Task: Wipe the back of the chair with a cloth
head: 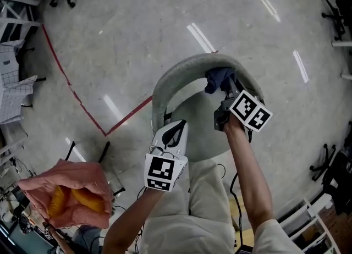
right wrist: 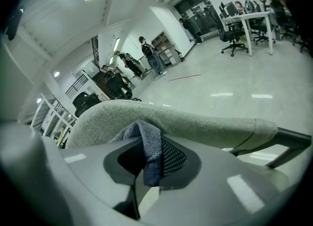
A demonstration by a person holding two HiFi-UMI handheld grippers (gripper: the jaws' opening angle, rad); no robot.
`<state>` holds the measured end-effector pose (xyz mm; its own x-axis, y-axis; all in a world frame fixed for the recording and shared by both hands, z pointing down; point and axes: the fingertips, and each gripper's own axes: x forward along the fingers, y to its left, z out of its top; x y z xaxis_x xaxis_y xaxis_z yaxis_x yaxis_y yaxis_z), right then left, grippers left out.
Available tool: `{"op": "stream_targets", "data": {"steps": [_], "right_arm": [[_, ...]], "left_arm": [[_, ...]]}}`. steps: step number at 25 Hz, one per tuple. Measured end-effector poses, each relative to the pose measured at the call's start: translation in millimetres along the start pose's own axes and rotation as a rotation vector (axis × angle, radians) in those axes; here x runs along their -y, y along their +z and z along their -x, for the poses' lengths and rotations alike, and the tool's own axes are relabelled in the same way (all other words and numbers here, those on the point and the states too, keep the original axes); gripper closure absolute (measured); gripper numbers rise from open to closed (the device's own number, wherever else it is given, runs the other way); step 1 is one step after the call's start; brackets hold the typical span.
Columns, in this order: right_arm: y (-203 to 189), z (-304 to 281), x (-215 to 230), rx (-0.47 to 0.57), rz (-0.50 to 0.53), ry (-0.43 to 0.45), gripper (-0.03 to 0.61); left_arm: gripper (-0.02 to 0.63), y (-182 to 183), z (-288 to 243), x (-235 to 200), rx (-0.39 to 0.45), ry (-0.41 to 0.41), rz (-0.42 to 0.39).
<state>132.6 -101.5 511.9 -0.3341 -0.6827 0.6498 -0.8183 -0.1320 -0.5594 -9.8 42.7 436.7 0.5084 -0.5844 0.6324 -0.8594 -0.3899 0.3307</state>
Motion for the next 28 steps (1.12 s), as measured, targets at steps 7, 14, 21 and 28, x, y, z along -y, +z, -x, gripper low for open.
{"op": "stream_targets", "data": {"steps": [7,14,21,28], "right_arm": [[8,8,29,0.024,-0.014,-0.061,0.500],[14,19,76,0.059,-0.050,-0.156,0.500],[10,25,86,0.064,-0.027,-0.156,0.500],[2,47,59,0.063,0.083,-0.045,0.500]], "left_arm": [[0.612,-1,0,7,-0.002,-0.009,-0.008],[0.612,-7,2,12,-0.009,-0.016,-0.020],[0.612,-9,5,18,-0.011,-0.031,-0.034],[0.612,-15,8,34,-0.010,-0.044,-0.047]]}}
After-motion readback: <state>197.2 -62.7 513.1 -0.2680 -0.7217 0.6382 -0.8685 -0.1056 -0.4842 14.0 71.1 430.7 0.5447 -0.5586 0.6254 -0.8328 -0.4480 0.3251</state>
